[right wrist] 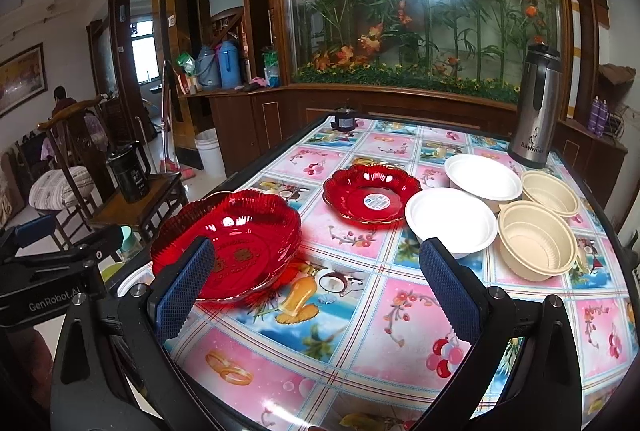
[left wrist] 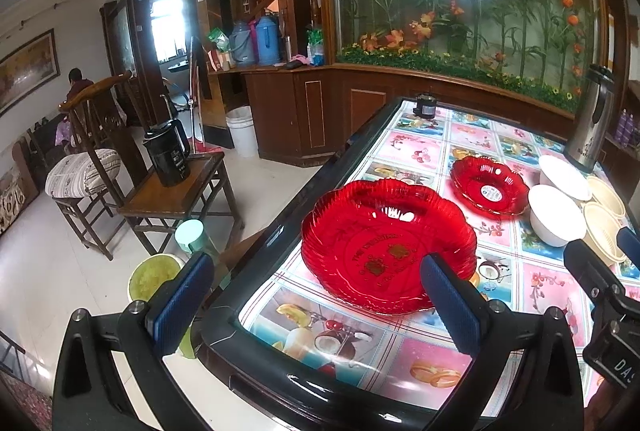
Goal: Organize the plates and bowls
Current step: 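Move the left gripper to the rim of the large red plate stack, then grasp the large red plate rim with the left gripper and lift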
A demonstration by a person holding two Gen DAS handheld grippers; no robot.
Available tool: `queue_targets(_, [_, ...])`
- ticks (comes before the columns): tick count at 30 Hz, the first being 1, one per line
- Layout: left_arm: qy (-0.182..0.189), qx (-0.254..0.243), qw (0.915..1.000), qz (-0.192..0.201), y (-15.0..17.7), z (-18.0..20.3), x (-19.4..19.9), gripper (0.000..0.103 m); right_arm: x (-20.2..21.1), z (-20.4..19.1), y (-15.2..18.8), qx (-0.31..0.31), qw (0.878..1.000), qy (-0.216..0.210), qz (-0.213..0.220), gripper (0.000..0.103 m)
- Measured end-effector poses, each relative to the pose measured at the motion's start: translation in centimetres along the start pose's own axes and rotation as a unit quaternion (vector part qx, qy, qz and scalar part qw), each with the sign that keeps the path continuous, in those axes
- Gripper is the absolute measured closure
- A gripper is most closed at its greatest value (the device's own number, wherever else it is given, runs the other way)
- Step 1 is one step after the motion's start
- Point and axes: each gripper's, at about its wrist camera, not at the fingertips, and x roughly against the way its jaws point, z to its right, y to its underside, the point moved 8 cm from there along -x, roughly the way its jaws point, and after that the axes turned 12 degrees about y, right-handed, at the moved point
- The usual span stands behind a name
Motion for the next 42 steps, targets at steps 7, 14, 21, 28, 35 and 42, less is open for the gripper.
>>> queue_targets(7, [-0.004, 0.007, 0.9998, -0.016, 0.5, -0.6, -1.7, 0.000, -1.4, -0.6, 0.1, 0.004, 1.000, 0.003, -0.008, 0.000])
queue_targets(14, [-0.006, 0.013, 0.9995, -0.027, 0.6, -1.2, -3.2, 0.000, -2.7, -1.8, -0.4, 0.016, 1.000, 0.003, -0.011, 0.000])
queue_targets(21, [-0.010, 0.020, 0.9991, -0.037, 0.5, -2.2, -4.9, 0.000, -4.6, -2.6, -0.9, 0.020, 1.000, 0.007, -0.016, 0.000])
queue_targets(28, [-0.011, 0.024, 0.9981, -0.056, 0.2, -2.9, -7.5, 0.000, -7.5, -3.1, -1.0, 0.014, 0.999, 0.009, -0.041, 0.000])
queue_targets(35, [0.003, 0.070, 0.9892, -0.129, 1.5, -4.8, -11.3, 0.000, -10.5, -3.8, 0.2, 0.012, 0.997, 0.001, -0.079, 0.000])
queue_targets(42, [-0.015, 0.106, 0.9774, -0.182, 2.1, -6.0, -13.9, 0.000, -13.8, -4.5, 1.0, 0.011, 0.992, 0.001, -0.126, 0.000])
